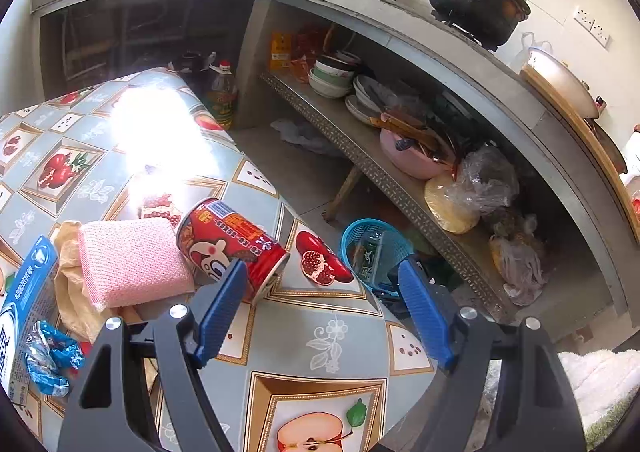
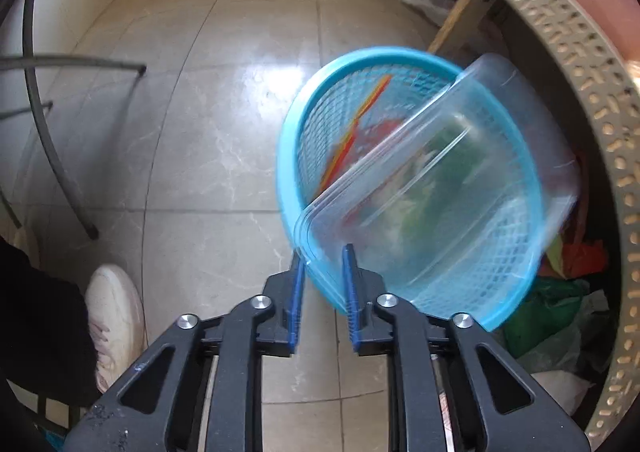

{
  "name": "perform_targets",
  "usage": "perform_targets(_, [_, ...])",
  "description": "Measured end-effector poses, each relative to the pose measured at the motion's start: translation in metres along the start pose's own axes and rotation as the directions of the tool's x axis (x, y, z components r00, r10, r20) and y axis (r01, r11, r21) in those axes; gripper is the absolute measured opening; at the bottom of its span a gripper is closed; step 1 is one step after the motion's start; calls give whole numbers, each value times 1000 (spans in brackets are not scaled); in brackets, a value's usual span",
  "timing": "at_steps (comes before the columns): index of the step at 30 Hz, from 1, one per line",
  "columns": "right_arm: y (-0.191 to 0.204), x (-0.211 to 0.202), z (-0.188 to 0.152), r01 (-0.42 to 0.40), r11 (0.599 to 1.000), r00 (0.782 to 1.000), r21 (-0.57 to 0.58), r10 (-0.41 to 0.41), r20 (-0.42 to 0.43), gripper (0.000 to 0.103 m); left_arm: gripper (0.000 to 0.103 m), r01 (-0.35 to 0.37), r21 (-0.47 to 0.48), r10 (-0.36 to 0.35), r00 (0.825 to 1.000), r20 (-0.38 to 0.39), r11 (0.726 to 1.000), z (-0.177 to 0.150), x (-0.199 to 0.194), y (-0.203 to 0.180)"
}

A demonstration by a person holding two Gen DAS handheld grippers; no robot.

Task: Collect trash
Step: 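Move both tools back from the wastebasket toward the table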

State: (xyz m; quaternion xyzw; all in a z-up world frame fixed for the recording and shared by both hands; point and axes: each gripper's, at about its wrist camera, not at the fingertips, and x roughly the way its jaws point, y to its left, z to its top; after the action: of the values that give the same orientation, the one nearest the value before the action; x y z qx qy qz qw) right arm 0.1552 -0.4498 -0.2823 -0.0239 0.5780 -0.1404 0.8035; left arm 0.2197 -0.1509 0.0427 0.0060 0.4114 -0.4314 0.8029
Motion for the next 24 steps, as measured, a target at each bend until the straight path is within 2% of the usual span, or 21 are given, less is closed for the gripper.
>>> perform_targets(3, [-20,-14,0,-68,991,997,118,63,48,12,76,8,3,-8,1000,3,1000,-1,0,-1])
perform_targets(6, [-45,-25,-4,-166,953,983,254,140,119,11,76,18,-2,-18,1000,1,1000,-2,1,-1])
perform_targets(9, [-70,-31,-12,-270,872,959,408,204,197,6,76,14,-10,-14,1000,-1,1000,-3,1,1])
perform_targets(13, [-98,-37,-27,-375,731,922,570,228,313,5,76,10,-25,-9,1000,7,1000,-4,0,6])
perform_targets(15, [-104,-34,-29,-373,686,923,625,204,327,5,76,10,-34,-9,1000,8,999,-4,-1,8])
perform_targets(16, [-106,-32,-30,-362,677,928,641,192,320,9,76,11,-39,-10,1000,7,999,-4,-1,10])
perform_targets(18, [-108,-28,-26,-308,678,947,668,153,281,17,76,10,-45,-9,1000,8,999,-4,-2,11])
perform_targets(19, [-110,-27,-25,-291,677,953,676,138,271,30,76,9,-47,-9,1000,10,999,-4,-2,12])
perform_targets(20, [-110,-27,-26,-272,676,957,685,118,264,36,76,7,-48,-7,1000,12,999,-4,-3,12])
perform_targets(24, [-117,-30,-30,-223,686,967,693,64,248,41,76,4,-61,-3,1000,21,998,-5,-6,16])
